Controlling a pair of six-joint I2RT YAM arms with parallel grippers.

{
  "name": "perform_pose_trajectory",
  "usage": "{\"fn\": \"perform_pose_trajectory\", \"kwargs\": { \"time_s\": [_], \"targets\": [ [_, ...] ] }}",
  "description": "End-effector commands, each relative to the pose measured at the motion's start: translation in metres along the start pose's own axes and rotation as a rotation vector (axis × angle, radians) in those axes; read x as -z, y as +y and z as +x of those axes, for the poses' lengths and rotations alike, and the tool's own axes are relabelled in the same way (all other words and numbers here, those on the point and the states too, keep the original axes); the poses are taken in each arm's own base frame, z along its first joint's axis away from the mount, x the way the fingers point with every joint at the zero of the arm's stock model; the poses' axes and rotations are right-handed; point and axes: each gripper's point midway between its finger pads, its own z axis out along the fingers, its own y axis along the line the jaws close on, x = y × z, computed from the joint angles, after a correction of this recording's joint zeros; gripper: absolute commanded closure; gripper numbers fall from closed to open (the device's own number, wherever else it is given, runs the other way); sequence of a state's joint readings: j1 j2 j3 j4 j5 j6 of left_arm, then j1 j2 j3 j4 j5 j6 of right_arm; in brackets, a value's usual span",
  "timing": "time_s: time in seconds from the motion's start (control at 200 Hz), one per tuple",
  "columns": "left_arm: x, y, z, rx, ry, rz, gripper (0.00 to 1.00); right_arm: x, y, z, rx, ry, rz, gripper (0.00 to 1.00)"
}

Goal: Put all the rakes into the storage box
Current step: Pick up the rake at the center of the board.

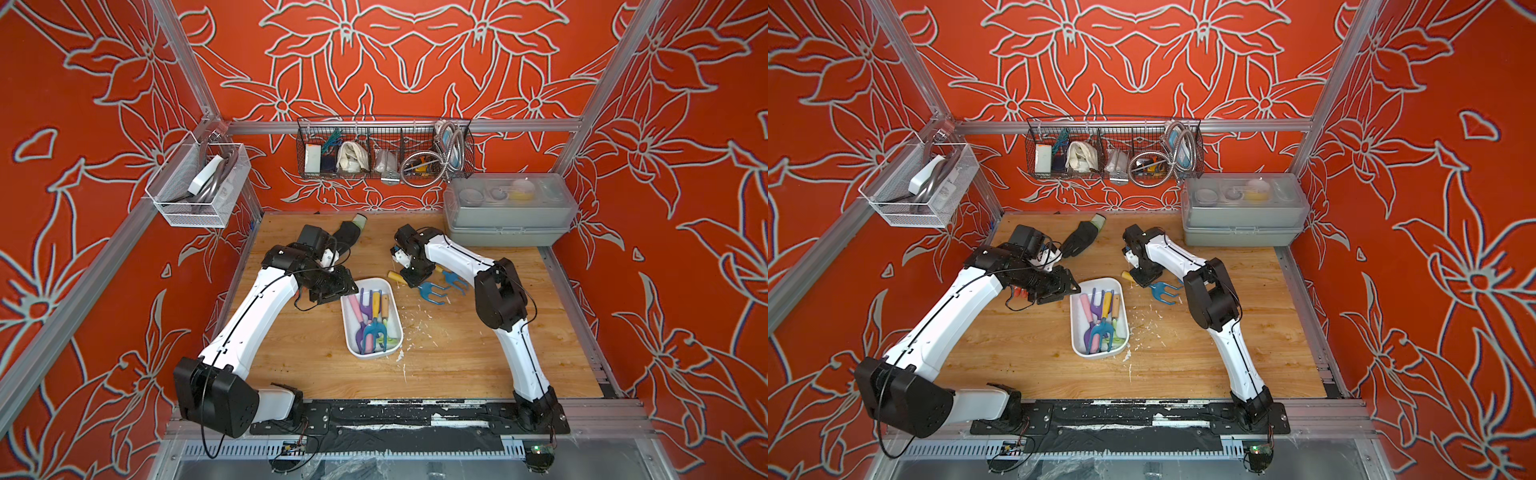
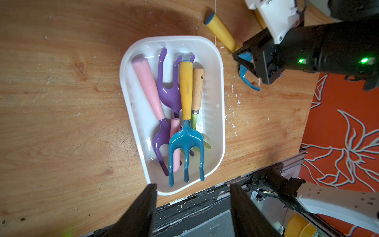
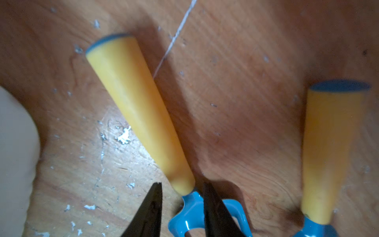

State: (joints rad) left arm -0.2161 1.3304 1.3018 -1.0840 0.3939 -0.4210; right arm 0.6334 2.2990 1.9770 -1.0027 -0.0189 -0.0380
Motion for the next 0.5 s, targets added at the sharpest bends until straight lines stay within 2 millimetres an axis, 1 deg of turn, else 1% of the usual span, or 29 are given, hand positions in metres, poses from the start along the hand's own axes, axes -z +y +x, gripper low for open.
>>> {"fn": "perform_pose_trajectory", "kwargs": {
  "time_s": [0.0,0.12,0.255,0.37,0.495],
  "targets": [
    [0.004,0.007,0.008,0.011,0.007,-0.022,0.41,0.005,0.003,-0.018,-0.003,-0.055,-0.008,0.65],
    [0.004,0.008,0.009,0.009,0.008,-0.025,0.41,-0.002,0.007,-0.022,0.007,-0.039,-0.03,0.65],
    [0.001,0.008,0.009,0.007,0.017,-0.025,0.41,-0.01,0.013,-0.021,0.027,-0.017,-0.045,0.66],
    [0.0,0.006,0.007,0.005,0.021,-0.021,0.41,-0.013,0.021,-0.016,0.029,-0.008,-0.076,0.66],
    [-0.002,0.005,0.005,0.003,0.024,-0.02,0.41,-0.02,0.023,-0.011,0.022,0.004,-0.087,0.66]
  ]
}}
